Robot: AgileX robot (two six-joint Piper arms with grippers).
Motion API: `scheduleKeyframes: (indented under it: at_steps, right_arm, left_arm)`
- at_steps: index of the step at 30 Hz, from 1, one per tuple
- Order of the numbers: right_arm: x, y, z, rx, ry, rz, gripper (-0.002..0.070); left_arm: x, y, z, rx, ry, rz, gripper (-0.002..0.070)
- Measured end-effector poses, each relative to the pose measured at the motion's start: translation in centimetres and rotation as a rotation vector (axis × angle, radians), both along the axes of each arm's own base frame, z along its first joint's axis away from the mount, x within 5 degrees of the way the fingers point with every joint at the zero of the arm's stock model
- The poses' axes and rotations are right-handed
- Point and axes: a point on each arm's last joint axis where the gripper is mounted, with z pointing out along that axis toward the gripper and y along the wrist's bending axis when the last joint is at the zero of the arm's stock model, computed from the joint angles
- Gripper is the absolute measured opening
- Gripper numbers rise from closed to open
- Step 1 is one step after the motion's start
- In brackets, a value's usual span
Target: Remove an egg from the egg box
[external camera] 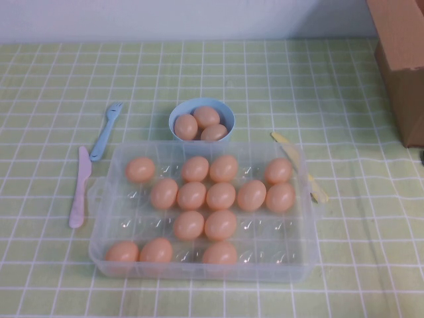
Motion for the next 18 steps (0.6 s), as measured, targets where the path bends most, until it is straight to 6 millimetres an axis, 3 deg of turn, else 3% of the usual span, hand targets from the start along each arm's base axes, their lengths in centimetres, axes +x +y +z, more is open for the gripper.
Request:
scheduleKeyframes:
  at_steps: [11, 18]
  right_arm:
    - [0.2, 0.4, 1.1, 0.276, -0.089, -0.021, -0.0017]
    - [0.3, 0.4, 2.1, 0.577, -0.146, -0.056, -0.0017]
  left_arm:
    - [0.0, 0.0, 0.0, 0.0, 0.0, 0.0, -0.0004]
    - [0.0, 0.0, 0.0, 0.0, 0.0, 0.0, -0.0005]
